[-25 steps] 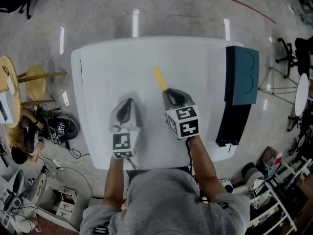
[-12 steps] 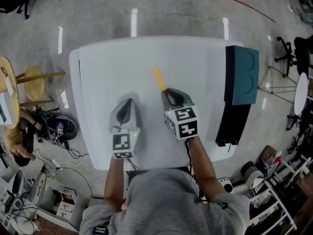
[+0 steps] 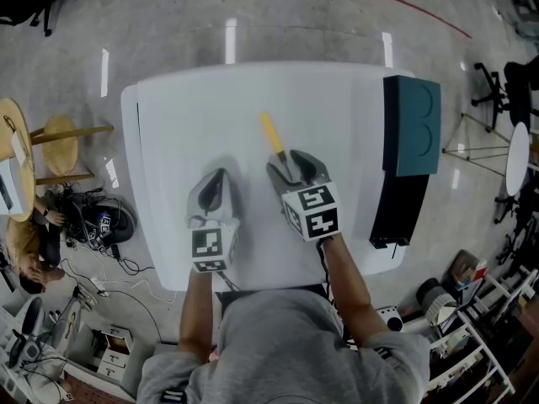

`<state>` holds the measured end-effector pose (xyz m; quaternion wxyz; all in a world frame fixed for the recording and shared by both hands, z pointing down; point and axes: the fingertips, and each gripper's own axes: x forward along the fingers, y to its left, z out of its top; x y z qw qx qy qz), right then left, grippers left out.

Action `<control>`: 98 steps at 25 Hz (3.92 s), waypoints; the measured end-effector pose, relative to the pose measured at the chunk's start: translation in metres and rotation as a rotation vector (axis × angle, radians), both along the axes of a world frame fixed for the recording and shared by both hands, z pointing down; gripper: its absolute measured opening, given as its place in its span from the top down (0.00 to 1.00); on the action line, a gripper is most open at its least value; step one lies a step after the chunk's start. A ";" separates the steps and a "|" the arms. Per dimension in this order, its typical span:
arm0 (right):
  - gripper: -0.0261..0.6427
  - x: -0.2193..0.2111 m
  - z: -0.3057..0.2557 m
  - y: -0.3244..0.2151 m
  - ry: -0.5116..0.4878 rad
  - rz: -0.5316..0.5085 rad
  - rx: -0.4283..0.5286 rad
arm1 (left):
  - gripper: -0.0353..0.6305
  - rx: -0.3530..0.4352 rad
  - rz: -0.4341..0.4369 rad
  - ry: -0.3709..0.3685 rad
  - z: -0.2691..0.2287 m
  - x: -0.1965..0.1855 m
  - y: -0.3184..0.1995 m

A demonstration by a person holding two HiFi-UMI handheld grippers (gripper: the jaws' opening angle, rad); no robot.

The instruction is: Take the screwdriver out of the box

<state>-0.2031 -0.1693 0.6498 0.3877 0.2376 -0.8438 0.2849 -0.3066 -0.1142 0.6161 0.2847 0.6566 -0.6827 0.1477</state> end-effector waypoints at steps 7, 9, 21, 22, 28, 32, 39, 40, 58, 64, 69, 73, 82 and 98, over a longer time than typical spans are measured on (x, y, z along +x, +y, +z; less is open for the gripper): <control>0.60 0.008 -0.023 0.000 -0.022 0.005 0.045 | 0.93 0.029 0.003 -0.021 -0.017 0.006 0.005; 0.60 0.010 -0.031 0.001 -0.032 0.004 0.063 | 0.93 0.039 0.001 -0.028 -0.023 0.009 0.008; 0.72 0.035 -0.094 0.014 -0.111 0.028 0.192 | 0.93 0.116 0.015 -0.077 -0.072 0.034 0.024; 0.74 0.039 -0.100 0.015 -0.115 0.036 0.209 | 0.93 0.126 0.020 -0.083 -0.077 0.038 0.025; 0.80 0.065 -0.134 0.024 -0.152 0.060 0.292 | 0.93 0.183 0.040 -0.109 -0.113 0.063 0.032; 0.84 0.077 -0.151 0.032 -0.175 0.072 0.325 | 0.93 0.213 0.043 -0.129 -0.131 0.072 0.040; 0.90 0.103 -0.180 0.050 -0.211 0.074 0.387 | 0.93 0.253 0.031 -0.162 -0.160 0.092 0.060; 0.92 0.107 -0.184 0.054 -0.216 0.074 0.397 | 0.93 0.259 0.029 -0.165 -0.164 0.096 0.064; 0.96 0.170 -0.262 0.129 -0.326 0.024 0.597 | 0.93 0.357 0.018 -0.239 -0.226 0.155 0.138; 0.96 0.197 -0.274 0.153 -0.356 0.029 0.625 | 0.93 0.386 0.027 -0.252 -0.241 0.177 0.163; 0.96 0.218 -0.280 0.172 -0.386 0.035 0.649 | 0.93 0.395 0.031 -0.248 -0.243 0.191 0.180; 0.96 0.235 -0.284 0.184 -0.394 0.061 0.660 | 0.93 0.397 0.033 -0.240 -0.245 0.198 0.195; 0.96 0.262 -0.281 0.207 -0.412 0.074 0.670 | 0.93 0.380 0.023 -0.248 -0.244 0.205 0.222; 0.96 0.270 -0.268 0.214 -0.395 0.073 0.659 | 0.93 0.353 0.017 -0.264 -0.232 0.208 0.233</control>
